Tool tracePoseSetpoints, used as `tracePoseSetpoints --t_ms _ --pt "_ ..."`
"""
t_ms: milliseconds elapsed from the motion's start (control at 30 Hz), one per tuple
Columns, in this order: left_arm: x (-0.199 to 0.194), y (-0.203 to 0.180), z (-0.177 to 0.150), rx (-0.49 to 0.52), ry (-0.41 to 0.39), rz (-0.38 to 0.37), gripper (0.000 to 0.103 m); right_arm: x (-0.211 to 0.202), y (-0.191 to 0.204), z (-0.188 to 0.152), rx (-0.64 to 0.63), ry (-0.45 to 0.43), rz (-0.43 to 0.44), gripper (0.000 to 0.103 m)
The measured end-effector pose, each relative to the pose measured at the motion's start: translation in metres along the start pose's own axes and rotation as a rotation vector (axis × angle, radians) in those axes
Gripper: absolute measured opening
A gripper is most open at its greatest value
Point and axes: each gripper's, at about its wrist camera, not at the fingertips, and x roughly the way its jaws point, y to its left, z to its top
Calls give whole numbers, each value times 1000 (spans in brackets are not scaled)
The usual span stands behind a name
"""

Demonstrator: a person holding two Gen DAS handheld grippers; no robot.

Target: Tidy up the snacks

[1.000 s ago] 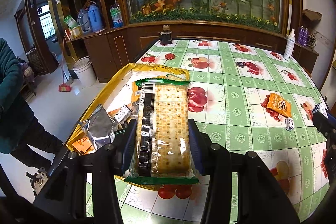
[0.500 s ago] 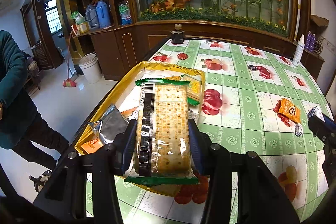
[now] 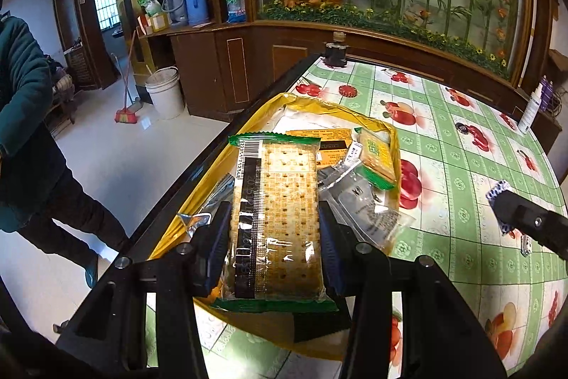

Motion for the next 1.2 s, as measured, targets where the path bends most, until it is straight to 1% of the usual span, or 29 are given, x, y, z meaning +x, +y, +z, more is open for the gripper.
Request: tracePoseSetpoints --t_ms 100,333,533,733,1000,1100,1133,1167,1200 --pt "8 1 6 -3 2 -6 45 21 -2 13 39 21 63 14" --pt "25 1 22 4 -4 -14 45 75 7 43 32 57 117 14" --pt "39 2 33 9 -1 -10 45 118 11 65 41 80 146 14" --pt "49 5 35 4 1 -2 45 152 8 82 45 95 146 14" --pt "58 10 35 0 4 14 45 177 10 87 48 110 156 14" --pt "60 11 35 -7 8 21 45 185 13 86 16 113 121 14" --pt "61 12 35 -6 11 25 45 187 15 86 2 116 108 15" --pt "62 12 35 -8 16 32 45 189 16 84 -6 121 102 18" --pt "63 14 35 -13 24 37 45 192 16 83 -12 128 90 18"
